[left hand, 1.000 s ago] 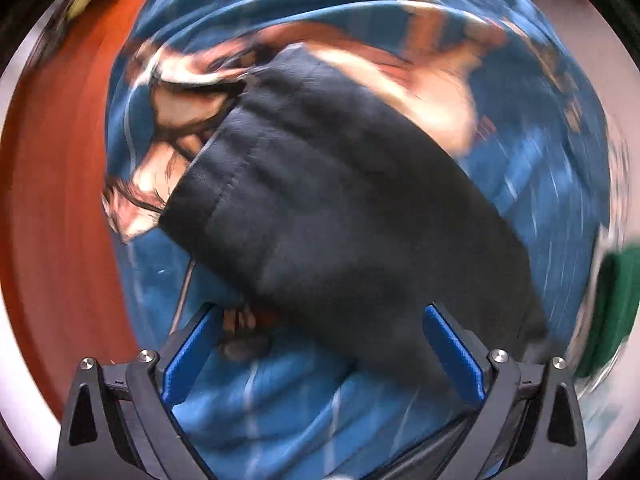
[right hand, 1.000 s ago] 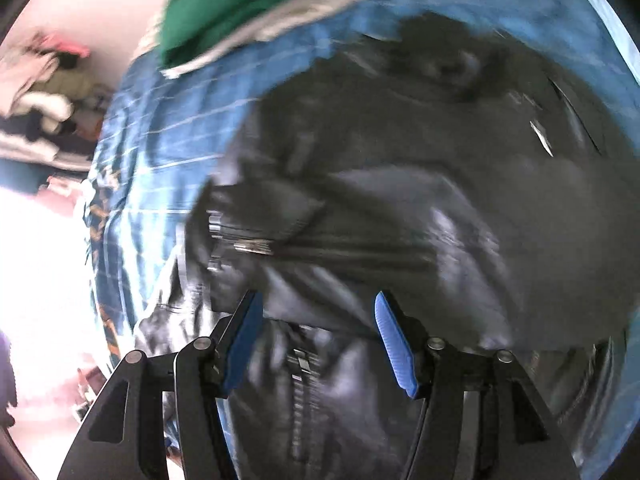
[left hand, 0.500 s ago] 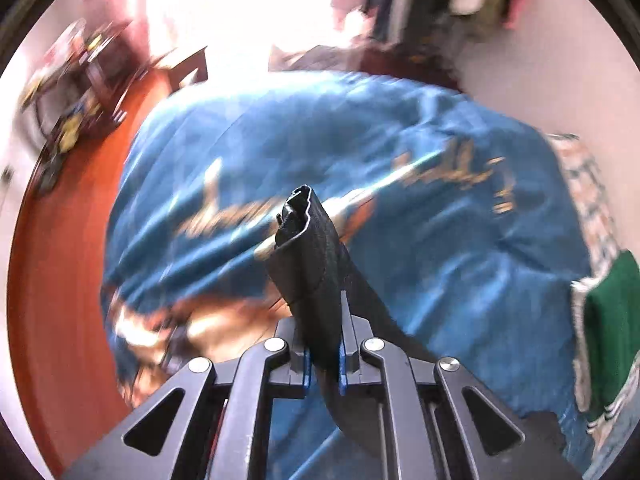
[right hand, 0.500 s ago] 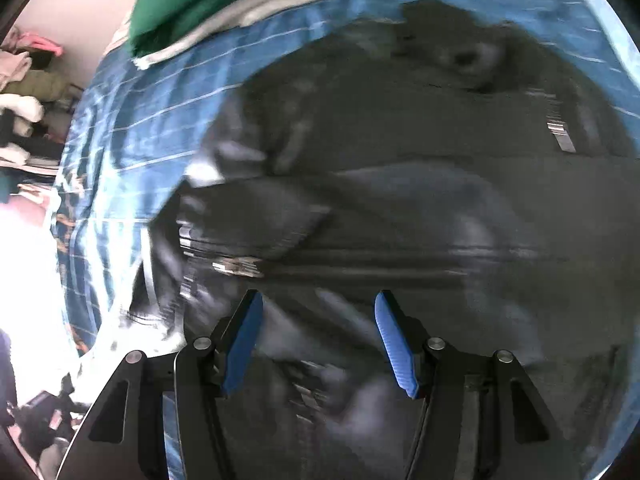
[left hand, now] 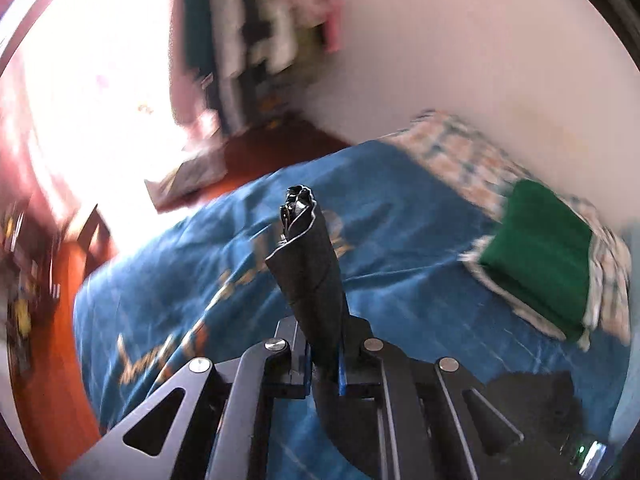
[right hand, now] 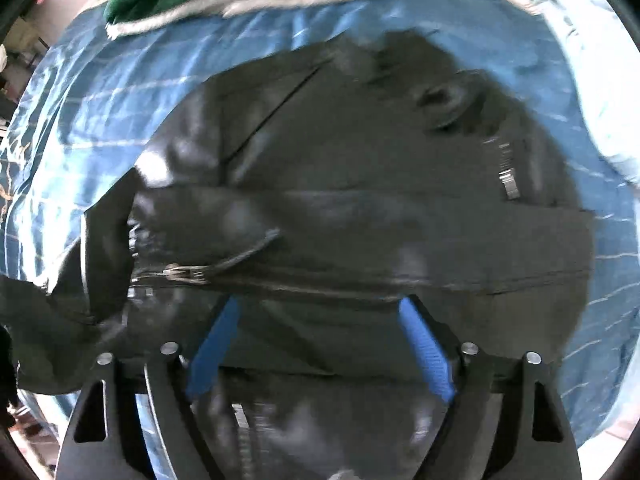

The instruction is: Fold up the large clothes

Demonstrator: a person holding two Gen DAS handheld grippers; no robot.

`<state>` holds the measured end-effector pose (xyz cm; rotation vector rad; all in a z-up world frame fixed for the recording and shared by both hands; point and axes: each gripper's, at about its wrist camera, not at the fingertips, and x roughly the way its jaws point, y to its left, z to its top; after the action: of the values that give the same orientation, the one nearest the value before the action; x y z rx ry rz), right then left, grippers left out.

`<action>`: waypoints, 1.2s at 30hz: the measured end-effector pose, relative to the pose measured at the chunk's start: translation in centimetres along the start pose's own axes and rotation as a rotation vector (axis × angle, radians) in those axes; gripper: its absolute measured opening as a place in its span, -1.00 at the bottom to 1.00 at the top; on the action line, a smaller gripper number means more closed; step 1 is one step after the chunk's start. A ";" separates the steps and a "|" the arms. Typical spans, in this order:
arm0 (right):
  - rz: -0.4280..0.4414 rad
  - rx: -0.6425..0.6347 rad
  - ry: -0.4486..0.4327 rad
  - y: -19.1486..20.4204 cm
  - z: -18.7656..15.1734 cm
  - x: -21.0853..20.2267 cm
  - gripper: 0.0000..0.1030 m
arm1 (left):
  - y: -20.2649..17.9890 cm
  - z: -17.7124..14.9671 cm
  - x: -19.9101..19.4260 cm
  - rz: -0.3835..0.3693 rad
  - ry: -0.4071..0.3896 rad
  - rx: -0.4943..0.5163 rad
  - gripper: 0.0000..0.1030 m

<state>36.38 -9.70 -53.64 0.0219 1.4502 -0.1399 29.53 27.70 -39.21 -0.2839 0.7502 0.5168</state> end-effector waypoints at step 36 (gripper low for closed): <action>0.483 0.519 0.093 -39.0 -3.5 1.4 0.66 | -26.2 -19.7 -4.5 -0.149 0.322 0.465 0.94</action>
<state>28.81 -48.16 -52.70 0.8041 1.4278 -0.1149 29.67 -4.13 -48.18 0.0145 1.1271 0.1450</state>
